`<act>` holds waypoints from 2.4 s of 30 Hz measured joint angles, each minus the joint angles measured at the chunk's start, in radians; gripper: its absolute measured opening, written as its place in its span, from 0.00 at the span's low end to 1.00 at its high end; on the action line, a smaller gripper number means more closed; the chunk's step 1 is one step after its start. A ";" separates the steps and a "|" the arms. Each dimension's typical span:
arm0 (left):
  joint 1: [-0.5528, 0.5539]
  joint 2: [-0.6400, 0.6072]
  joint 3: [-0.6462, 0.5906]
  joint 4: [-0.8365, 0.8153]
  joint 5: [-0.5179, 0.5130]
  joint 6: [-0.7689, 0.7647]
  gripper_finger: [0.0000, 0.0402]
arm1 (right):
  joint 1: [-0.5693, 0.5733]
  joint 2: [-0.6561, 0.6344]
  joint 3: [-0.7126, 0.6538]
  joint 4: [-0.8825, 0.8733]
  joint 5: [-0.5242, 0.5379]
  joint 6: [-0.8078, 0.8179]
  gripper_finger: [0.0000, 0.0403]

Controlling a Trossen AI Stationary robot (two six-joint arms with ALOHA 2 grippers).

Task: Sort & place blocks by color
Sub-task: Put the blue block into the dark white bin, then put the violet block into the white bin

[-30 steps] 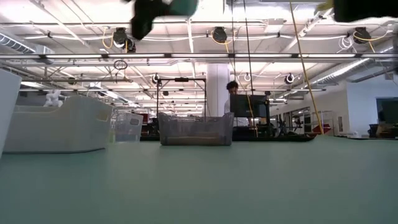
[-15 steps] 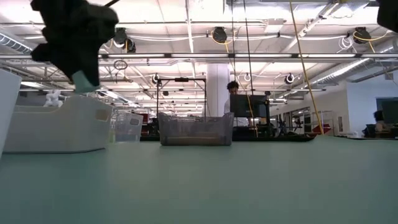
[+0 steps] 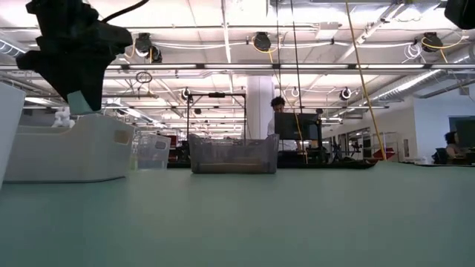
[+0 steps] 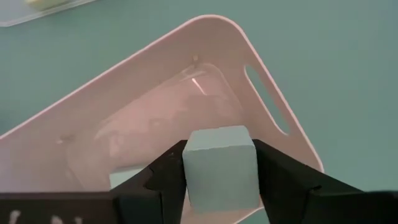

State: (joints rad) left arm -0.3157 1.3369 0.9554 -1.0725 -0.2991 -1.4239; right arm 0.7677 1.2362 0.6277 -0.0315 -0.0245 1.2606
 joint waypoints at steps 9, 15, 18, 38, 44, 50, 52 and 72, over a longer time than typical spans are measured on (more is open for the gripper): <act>0.007 0.000 0.000 -0.005 0.020 0.000 0.61 | 0.000 0.000 0.000 -0.002 -0.094 0.041 0.62; 0.008 0.000 0.000 0.004 0.030 -0.019 0.66 | 0.035 0.000 0.000 -0.030 -0.179 0.223 0.62; 0.008 0.000 0.000 0.011 0.031 -0.019 0.66 | 0.065 0.001 0.000 -0.114 -0.135 0.324 0.62; 0.008 0.000 0.000 0.022 0.033 -0.021 0.60 | 0.219 0.141 0.001 -0.043 0.259 -0.207 0.62; 0.007 0.000 0.000 0.022 0.040 -0.021 0.60 | 0.241 0.220 0.001 -0.043 0.318 -0.305 0.62; 0.007 0.000 0.000 0.022 0.040 -0.021 0.61 | 0.244 0.308 0.003 -0.004 0.347 -0.435 0.62; 0.008 0.000 0.000 0.022 0.040 -0.018 0.61 | 0.244 0.325 0.003 0.012 0.375 -0.493 0.62; 0.007 0.000 0.000 0.022 0.040 0.033 0.61 | 0.242 0.332 0.002 0.009 0.418 -0.618 0.21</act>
State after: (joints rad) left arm -0.3083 1.3373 0.9554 -1.0504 -0.2592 -1.3907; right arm 1.0100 1.5680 0.6300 -0.0226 0.3935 0.6422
